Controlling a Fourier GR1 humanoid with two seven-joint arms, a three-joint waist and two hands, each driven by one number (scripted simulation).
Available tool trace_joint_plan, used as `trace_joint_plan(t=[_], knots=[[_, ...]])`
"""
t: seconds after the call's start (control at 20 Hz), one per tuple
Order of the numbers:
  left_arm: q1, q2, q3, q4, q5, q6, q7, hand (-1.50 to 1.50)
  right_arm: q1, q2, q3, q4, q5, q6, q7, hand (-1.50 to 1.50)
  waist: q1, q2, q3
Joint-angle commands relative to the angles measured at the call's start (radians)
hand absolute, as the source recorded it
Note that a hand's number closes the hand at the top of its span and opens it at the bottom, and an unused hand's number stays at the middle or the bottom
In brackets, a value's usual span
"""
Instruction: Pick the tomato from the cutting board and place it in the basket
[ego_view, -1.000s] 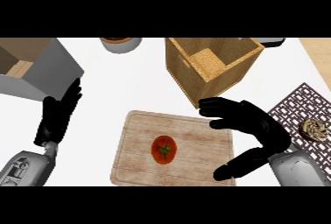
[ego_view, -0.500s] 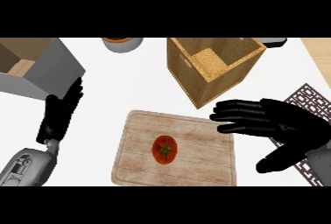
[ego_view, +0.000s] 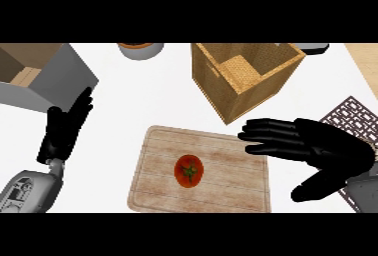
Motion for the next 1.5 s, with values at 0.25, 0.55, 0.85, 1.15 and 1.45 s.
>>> trace_joint_plan(t=[0.25, 0.55, 0.85, 1.15, 1.45], knots=[[0.001, -0.047, 0.034, -0.027, -0.081, -0.033, 0.033, 0.00, -0.046, 0.146, -0.035, 0.173, 0.104, -0.033, -0.081, -1.50, 0.005, 0.001, 0.000], [-0.054, -0.098, 0.069, 0.013, -0.076, -0.066, 0.041, 0.00, -0.021, 0.257, 0.064, 0.141, 0.199, -0.052, 0.011, -1.50, 0.000, 0.000, 0.000], [0.009, -0.087, 0.121, 0.002, -0.096, -0.111, -0.008, 0.00, -0.013, 0.319, 0.076, 0.323, 0.304, -0.147, -0.141, -1.50, 0.003, 0.001, 0.000], [-0.032, -0.117, 0.153, 0.045, -0.139, -0.123, 0.014, 0.00, -0.082, 0.423, 0.054, 0.389, 0.359, -0.150, -0.105, -1.50, 0.002, 0.001, 0.000], [-0.002, -0.133, 0.160, -0.074, -0.158, -0.135, 0.098, 0.00, -0.039, 0.461, 0.073, 0.426, 0.437, -0.201, -0.147, -1.50, 0.003, 0.000, 0.000]])
